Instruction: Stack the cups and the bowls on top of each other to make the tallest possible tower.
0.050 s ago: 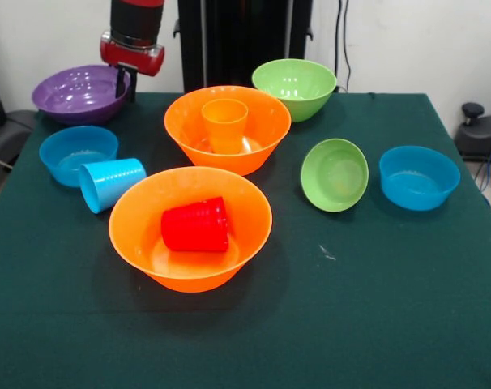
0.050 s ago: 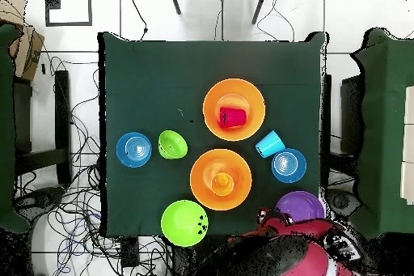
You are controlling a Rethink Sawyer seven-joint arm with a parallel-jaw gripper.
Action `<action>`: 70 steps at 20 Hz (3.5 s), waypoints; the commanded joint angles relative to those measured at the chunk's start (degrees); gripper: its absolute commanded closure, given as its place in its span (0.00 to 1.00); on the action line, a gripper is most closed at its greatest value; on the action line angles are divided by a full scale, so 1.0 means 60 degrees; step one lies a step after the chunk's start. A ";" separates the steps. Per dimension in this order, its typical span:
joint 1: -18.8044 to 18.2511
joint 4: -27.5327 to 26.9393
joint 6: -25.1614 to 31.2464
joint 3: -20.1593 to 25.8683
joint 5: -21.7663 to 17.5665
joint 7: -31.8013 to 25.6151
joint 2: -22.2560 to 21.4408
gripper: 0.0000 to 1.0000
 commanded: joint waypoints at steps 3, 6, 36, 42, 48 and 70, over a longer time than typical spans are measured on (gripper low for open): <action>-0.0469 0.0491 0.1186 0.1995 0.0393 -0.0101 -0.1448 1.00; -0.0545 0.0691 0.1403 0.2125 0.0466 -0.0173 -0.1708 1.00; -0.1865 0.2450 0.2794 0.3811 0.1185 -0.0975 -0.3495 1.00; -0.1792 0.3073 0.3095 0.4107 0.1450 -0.0911 -0.4116 1.00; -0.1592 0.3301 0.3042 0.4418 0.1545 -0.0706 -0.4079 1.00; -0.1817 0.4905 0.3952 0.6288 0.2916 -0.1854 -0.6127 1.00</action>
